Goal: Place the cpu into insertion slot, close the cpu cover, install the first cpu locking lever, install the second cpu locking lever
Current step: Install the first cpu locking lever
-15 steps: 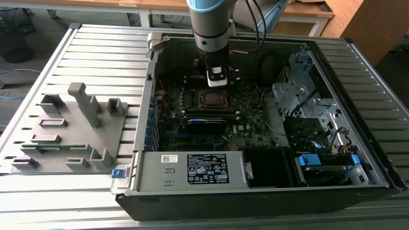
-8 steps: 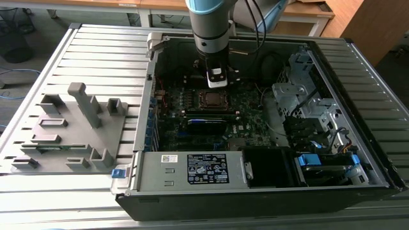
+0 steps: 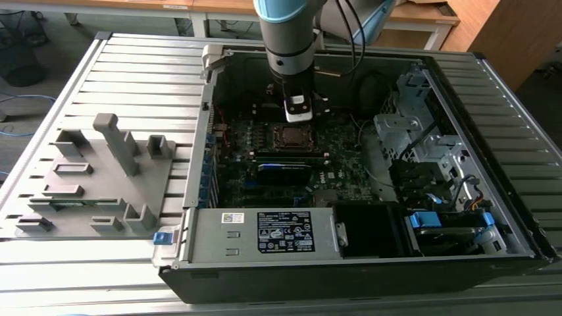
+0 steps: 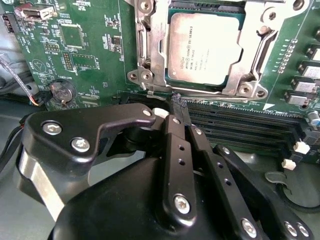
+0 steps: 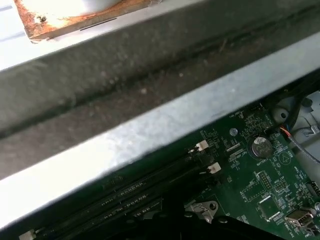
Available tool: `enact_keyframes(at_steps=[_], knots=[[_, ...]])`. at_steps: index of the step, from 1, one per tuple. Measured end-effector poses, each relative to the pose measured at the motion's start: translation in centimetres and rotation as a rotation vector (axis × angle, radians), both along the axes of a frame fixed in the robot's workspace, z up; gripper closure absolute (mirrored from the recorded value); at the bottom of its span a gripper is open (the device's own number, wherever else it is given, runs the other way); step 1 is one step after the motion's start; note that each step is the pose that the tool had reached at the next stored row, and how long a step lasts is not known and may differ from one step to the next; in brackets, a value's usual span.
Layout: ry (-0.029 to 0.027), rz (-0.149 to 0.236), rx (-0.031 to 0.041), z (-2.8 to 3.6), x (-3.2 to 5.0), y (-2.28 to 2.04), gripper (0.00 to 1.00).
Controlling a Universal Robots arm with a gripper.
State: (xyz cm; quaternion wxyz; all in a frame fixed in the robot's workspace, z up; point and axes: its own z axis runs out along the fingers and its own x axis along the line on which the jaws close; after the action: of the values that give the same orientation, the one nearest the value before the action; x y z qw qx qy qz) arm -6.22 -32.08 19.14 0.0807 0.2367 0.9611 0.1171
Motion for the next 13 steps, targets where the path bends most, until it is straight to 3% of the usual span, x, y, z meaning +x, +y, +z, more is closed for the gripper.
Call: enact_keyframes(at_steps=[9, 13], knots=[[-0.0020, 0.000, 0.0000, -0.03, 0.00, 0.00, 0.89], [-0.0020, 0.000, 0.0001, 0.59, 0.00, 0.00, 0.89]])
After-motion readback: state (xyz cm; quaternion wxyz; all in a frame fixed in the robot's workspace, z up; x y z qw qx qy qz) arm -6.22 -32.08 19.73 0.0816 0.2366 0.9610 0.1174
